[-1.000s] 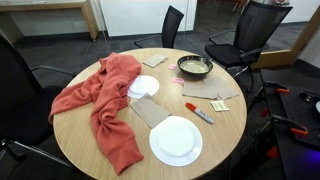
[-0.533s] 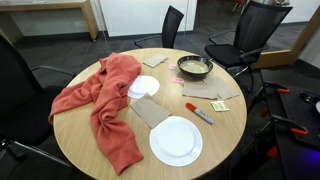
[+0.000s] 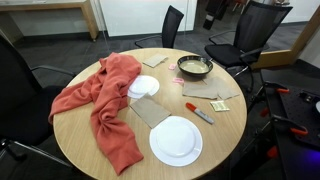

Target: Move the bowl to the left

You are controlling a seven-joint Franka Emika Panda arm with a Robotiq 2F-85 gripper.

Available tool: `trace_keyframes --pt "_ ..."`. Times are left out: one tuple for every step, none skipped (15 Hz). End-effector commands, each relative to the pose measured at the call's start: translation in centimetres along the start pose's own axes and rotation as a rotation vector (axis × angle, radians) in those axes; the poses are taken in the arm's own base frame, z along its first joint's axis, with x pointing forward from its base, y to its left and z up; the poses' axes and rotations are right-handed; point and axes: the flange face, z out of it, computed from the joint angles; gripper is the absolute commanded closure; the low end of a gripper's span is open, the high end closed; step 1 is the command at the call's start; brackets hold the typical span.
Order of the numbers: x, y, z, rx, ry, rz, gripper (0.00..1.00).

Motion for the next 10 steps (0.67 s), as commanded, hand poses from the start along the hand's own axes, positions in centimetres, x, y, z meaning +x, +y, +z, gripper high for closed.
trace_keyframes --pt "2.2 0.7 3.8 -0.019 0.035 0.049 0.00" --pt "2.6 0.9 4.8 -0.025 0.049 0.062 0.00" --pt "3.0 1.3 5.8 -0.032 0.065 0.077 0.00" --pt "3.4 1.6 6.8 -0.040 0.075 0.091 0.00" --pt "3.8 2.0 7.7 -0.052 0.092 0.108 0.00" --pt "4.3 2.3 8.5 -0.064 0.102 0.122 0.00" --pt "4.7 2.7 9.3 -0.080 0.113 0.137 0.00" --pt "5.1 3.1 10.0 -0.095 0.123 0.151 0.00" --pt "5.4 3.4 10.9 -0.109 0.131 0.167 0.00" --pt "5.8 3.8 11.6 -0.130 0.140 0.178 0.00"
